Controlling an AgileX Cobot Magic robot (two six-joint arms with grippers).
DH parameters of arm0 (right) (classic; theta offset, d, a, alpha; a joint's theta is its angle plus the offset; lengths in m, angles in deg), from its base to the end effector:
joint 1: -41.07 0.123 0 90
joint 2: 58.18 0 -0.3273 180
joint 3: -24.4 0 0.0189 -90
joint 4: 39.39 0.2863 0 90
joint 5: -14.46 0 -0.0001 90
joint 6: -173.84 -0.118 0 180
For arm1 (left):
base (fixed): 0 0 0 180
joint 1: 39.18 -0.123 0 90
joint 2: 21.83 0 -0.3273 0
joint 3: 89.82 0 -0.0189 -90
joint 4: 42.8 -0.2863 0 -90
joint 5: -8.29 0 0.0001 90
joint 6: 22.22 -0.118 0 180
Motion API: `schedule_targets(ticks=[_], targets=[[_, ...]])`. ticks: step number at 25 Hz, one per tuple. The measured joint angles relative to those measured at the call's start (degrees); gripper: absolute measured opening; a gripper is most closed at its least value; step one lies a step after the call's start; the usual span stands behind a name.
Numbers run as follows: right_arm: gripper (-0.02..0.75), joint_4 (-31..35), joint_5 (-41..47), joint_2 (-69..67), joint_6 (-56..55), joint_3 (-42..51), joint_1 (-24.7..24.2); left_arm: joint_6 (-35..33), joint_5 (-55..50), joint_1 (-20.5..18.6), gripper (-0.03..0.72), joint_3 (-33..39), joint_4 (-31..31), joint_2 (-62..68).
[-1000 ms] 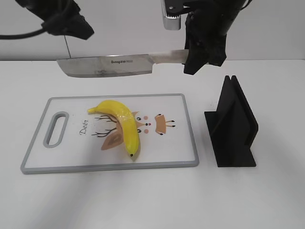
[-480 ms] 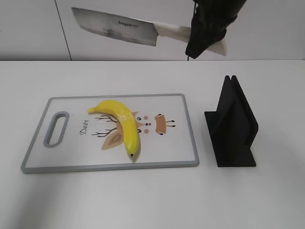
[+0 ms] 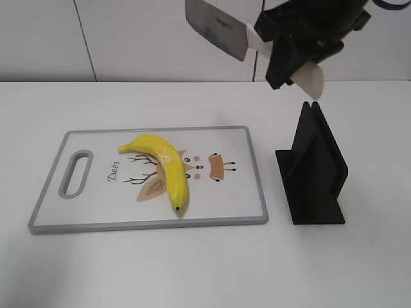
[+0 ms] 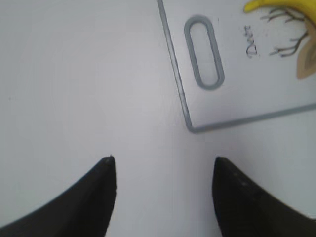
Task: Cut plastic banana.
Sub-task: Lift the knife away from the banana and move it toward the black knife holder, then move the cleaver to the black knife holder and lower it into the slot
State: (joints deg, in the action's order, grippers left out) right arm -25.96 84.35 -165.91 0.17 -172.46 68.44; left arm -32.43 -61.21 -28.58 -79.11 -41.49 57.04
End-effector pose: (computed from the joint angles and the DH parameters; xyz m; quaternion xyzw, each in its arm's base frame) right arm 0.3656 0.2183 0.3409 -0.2635 0.9433 0.1433 0.1422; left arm 0.2600 -0.0512 0.3549 0.1756 0.9675 -0.0119 0.1815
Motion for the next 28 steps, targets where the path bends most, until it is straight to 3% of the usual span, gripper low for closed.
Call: schedule_targets(ticks=[7, 14, 28], targets=[[0.167, -1.74, -7.61, 13.01, -11.16, 18.59, 0.37, 1.16, -0.29, 0.0, 0.571, 16.35, 0.08, -18.16], [0.167, -10.47, -12.44, 22.96, -25.35, 32.34, 0.37, 1.42, -0.41, 0.0, 0.569, 26.0, 0.08, -39.07], [0.167, -13.43, -13.48, 25.41, -31.42, 39.14, 0.37, 1.42, 4.03, 0.0, 0.558, 36.51, 0.13, -71.09]])
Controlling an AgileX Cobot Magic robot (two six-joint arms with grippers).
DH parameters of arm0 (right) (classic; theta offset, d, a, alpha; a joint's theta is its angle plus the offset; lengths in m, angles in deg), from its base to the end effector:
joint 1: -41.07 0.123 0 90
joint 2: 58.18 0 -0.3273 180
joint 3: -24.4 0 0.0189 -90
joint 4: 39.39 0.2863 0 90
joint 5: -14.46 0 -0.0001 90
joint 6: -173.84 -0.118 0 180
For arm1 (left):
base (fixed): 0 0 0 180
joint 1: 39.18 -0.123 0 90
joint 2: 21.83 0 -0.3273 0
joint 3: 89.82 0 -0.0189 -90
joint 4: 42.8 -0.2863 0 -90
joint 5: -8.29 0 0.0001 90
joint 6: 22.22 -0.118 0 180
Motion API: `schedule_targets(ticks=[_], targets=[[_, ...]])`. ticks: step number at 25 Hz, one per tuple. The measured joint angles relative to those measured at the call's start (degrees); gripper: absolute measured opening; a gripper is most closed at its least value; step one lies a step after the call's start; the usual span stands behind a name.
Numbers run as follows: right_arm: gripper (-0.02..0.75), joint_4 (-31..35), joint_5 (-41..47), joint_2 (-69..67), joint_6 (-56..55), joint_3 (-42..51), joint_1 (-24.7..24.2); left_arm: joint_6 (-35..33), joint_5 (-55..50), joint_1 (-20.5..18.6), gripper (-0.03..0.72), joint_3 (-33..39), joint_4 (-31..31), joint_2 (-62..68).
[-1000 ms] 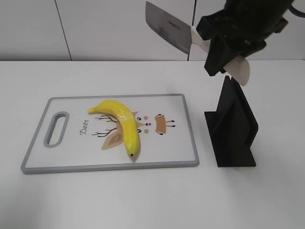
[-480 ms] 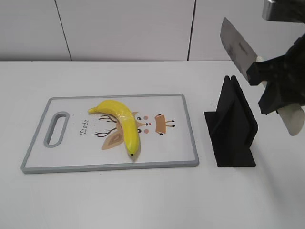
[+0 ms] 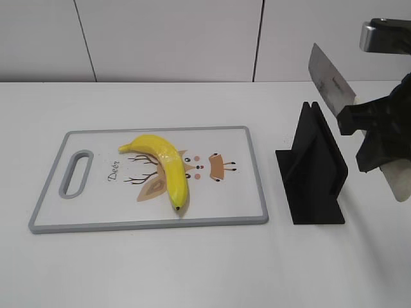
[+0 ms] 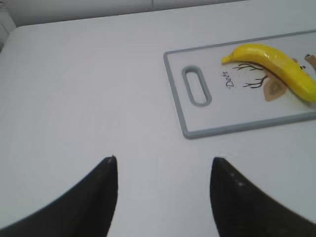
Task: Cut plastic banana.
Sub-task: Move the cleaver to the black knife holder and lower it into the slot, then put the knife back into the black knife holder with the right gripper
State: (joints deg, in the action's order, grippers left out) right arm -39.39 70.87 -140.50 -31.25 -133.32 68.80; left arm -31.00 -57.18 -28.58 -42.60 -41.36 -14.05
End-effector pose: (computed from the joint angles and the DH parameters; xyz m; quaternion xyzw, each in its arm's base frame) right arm 0.2446 0.1286 0.2819 -0.0227 0.9860 0.0734 0.1477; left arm 0.0005 -0.0028 0.2871 0.1472 0.8554 -0.0204 0.4961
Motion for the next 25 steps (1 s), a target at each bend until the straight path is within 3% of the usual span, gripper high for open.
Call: schedule_targets(ticks=[4, 25], targets=[[0.167, -0.57, -1.08, 0.05, -0.11, 0.0, 0.0, 0.0, 2.01, 0.0, 0.54, 2.96, 0.79, -1.22], [0.167, -2.74, -4.54, -9.63, -0.29, 0.0, 0.0, 0.17, 3.02, 0.0, 0.529, 3.01, 0.98, -1.27]])
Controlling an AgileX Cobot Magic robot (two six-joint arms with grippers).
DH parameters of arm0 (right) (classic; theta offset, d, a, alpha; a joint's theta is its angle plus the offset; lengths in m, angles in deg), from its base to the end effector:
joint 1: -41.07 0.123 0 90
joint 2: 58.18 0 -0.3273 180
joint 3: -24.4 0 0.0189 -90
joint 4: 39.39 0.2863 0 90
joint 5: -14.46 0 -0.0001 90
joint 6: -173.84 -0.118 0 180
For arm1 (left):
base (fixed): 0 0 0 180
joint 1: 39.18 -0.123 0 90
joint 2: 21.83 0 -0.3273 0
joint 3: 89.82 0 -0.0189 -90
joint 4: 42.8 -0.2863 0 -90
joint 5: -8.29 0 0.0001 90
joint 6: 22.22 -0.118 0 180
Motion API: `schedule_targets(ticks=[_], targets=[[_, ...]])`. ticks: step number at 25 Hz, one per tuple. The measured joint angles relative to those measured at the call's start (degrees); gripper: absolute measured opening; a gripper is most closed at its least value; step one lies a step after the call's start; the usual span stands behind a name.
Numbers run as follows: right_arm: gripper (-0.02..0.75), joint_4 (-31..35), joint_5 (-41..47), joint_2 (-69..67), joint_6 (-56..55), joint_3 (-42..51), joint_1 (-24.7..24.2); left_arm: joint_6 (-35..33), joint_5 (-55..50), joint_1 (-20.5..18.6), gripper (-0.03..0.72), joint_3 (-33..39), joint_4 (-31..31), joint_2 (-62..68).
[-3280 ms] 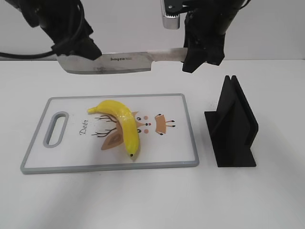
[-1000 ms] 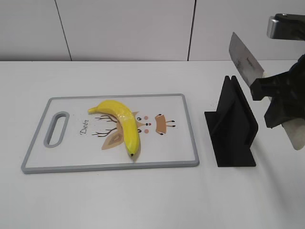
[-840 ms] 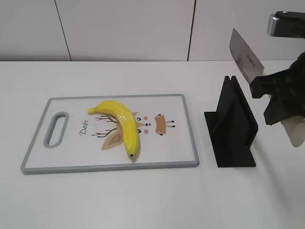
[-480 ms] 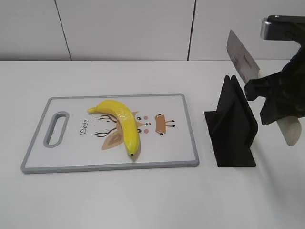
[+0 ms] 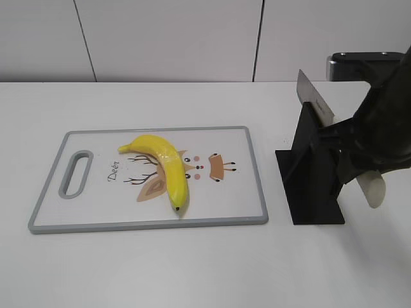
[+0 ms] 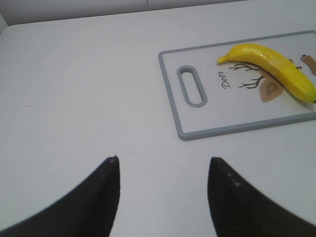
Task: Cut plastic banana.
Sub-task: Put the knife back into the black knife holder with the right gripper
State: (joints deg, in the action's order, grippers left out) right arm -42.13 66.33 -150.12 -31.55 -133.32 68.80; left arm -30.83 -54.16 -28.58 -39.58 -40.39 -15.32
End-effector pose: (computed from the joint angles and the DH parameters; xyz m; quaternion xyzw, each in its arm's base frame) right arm 0.2749 0.1395 0.2354 -0.0326 0.9919 0.0358 0.1174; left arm 0.0059 -0.0056 0.2753 0.1449 0.8501 -0.0298 0.5055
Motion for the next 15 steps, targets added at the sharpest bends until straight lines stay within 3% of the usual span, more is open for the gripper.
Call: schedule_targets(ticks=[10, 12, 15], targets=[[0.178, 0.28, -0.57, -2.81, -1.55, 0.0, 0.0, 0.0, 0.0, 0.0, 0.527, 0.0, 0.01, 0.0], [0.265, 0.28, -1.09, -2.81, -1.6, 0.0, 0.0, 0.0, 0.0, 0.0, 0.524, 0.0, 0.05, 0.0], [0.484, 0.28, -1.64, -2.76, -1.7, 0.0, 0.0, 0.0, 0.0, 0.0, 0.523, 0.0, 0.08, 0.0]])
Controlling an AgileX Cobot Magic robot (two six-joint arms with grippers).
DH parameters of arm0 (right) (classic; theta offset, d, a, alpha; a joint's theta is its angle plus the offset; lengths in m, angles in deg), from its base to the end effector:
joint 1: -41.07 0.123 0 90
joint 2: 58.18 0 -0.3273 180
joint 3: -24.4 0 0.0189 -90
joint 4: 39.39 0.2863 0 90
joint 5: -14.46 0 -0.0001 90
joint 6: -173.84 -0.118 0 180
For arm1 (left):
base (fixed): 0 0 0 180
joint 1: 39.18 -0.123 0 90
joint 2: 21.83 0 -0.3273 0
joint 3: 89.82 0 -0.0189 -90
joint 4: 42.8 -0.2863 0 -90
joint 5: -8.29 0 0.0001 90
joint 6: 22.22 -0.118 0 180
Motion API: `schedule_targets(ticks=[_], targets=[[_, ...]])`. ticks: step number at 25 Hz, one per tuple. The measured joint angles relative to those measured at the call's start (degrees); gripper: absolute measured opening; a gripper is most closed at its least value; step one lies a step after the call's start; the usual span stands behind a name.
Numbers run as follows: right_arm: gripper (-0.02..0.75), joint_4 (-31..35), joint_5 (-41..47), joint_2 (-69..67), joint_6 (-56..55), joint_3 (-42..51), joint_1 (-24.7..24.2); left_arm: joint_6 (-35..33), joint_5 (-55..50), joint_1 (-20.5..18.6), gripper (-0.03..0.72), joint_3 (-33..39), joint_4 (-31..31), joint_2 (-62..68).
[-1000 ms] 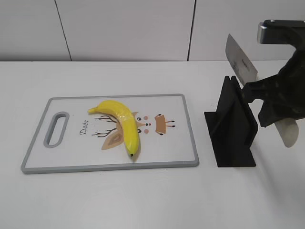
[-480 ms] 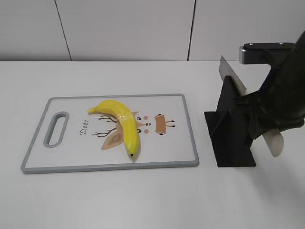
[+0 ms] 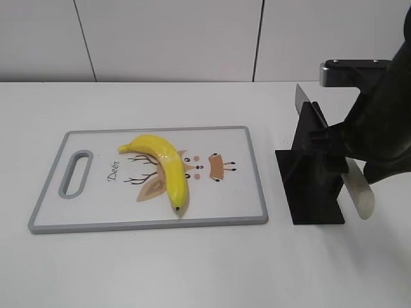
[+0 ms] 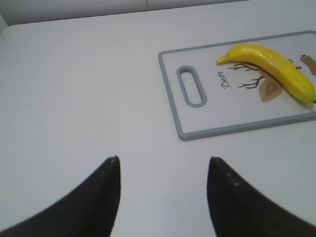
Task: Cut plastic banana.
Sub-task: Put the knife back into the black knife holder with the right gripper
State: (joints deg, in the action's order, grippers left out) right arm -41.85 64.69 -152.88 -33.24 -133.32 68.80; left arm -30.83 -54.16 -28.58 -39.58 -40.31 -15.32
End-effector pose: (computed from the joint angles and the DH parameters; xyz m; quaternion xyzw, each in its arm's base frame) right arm 0.2820 0.1439 0.2211 -0.0174 0.9935 0.0353 0.1071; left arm 0.0058 -0.0057 0.2753 0.1449 0.8500 -0.0305 0.5055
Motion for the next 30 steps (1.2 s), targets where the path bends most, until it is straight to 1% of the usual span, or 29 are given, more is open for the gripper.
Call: schedule_targets(ticks=[1, 2, 3, 6, 10, 12, 16, 19, 24, 30], targets=[[0.557, 0.0, -0.12, 0.0, 0.0, 0.0, 0.0, 0.0, 0.0, 0.0, 0.522, 0.0, 0.03, 0.0], [0.605, 0.0, -0.14, 0.06, 0.11, 0.0, 0.0, 0.0, 0.0, 0.0, 0.521, 0.0, -0.04, 0.0], [0.627, 0.0, -0.19, 0.28, 0.4, 0.0, 0.0, 0.0, 0.0, 0.0, 0.521, 0.0, 0.04, 0.0], [0.642, 1.28, -0.3, 2.53, 3.45, 0.0, 0.06, 0.0, 0.0, 0.0, 0.519, 0.0, -0.07, 0.0], [0.644, 6.38, -0.18, 10.07, 11.23, 0.0, 0.46, 0.0, 0.0, 0.0, 0.515, 0.0, 0.03, 0.0], [0.643, 7.64, -0.24, 14.71, 14.42, 0.82, 0.99, 0.0, 0.0, 0.0, 0.515, 0.0, 0.02, 0.0], [0.637, 7.96, -0.37, 25.45, 23.04, 6.13, 1.27, 0.0, 0.0, 0.0, 0.515, 0.0, 0.0, 0.0], [0.612, 7.91, -0.37, 34.76, 28.34, 11.92, 1.27, 0.0, 0.0, 0.0, 0.51, 0.0, -0.01, 0.0], [0.547, 7.85, 0.77, 51.63, 30.73, 20.24, 1.33, 0.0, 0.0, 0.0, 0.506, 0.0, 0.03, 0.0], [0.535, 7.8, 6.05, 69.96, 30.93, 25.18, 1.33, 0.0, 0.0, 0.0, 0.503, 0.0, 0.05, 0.0]])
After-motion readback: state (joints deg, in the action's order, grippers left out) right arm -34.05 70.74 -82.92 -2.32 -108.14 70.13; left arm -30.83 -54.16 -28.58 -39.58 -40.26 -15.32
